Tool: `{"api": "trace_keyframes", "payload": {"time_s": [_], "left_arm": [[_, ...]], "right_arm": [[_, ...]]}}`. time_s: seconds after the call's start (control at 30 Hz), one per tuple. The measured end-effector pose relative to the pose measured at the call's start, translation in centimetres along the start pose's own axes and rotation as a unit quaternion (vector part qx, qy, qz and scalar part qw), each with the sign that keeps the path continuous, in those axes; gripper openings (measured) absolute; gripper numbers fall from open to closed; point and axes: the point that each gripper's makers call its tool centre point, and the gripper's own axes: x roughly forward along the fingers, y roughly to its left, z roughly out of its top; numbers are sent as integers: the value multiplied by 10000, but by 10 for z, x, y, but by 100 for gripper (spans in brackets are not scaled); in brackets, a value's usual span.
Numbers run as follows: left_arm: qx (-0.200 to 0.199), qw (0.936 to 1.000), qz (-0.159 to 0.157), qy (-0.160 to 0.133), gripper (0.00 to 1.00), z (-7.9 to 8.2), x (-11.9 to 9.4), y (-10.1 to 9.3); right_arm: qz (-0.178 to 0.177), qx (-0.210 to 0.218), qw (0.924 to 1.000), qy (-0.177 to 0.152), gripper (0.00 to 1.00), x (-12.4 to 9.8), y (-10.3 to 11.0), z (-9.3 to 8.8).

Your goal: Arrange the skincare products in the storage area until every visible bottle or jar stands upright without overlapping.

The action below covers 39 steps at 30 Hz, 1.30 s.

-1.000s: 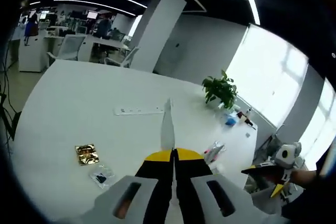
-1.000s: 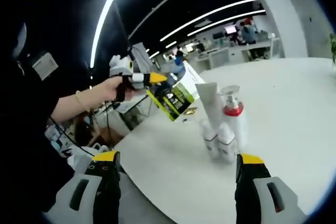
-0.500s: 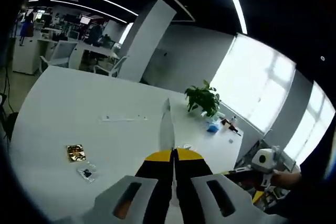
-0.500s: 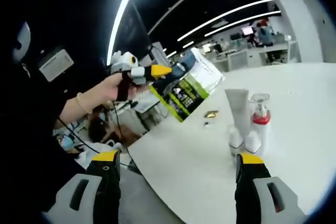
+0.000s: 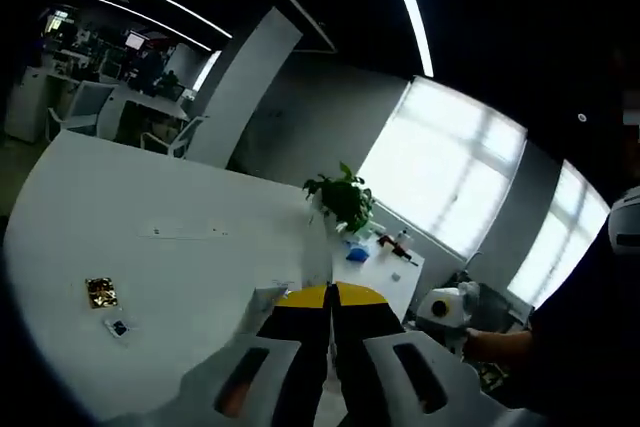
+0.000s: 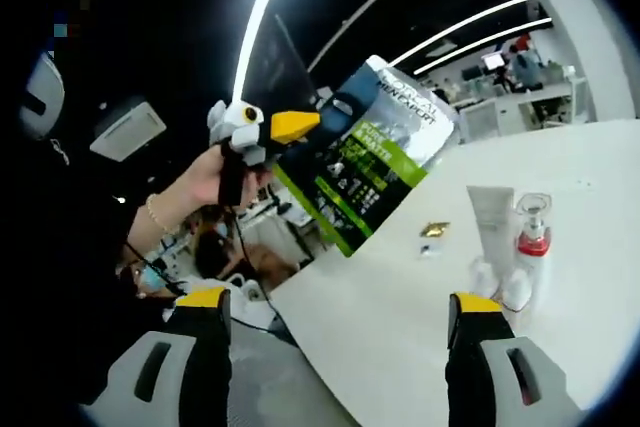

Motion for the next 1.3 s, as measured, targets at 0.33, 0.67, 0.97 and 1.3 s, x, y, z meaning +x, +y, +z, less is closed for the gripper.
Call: {"api": "trace_keyframes", "payload": {"time_s": [0.33, 0.67, 0.97, 1.3], "left_arm": [[-305, 9969, -682, -232, 0, -1, -1, -30], [-449, 9948, -827, -387, 0, -5, -3, -44], [-783, 9897, -899, -793, 0, 5, -12, -45], [-839, 9886, -872, -897, 0, 2, -13, -50]], "right_arm": [[1318, 1011, 9819, -910, 82, 13, 21, 31], [1910, 1354, 9545, -1845, 55, 9, 38, 76], [1866, 1339, 9519, -2029, 20, 6, 37, 95], [1936, 1321, 9522, -1958, 0, -2, 45, 103]]}}
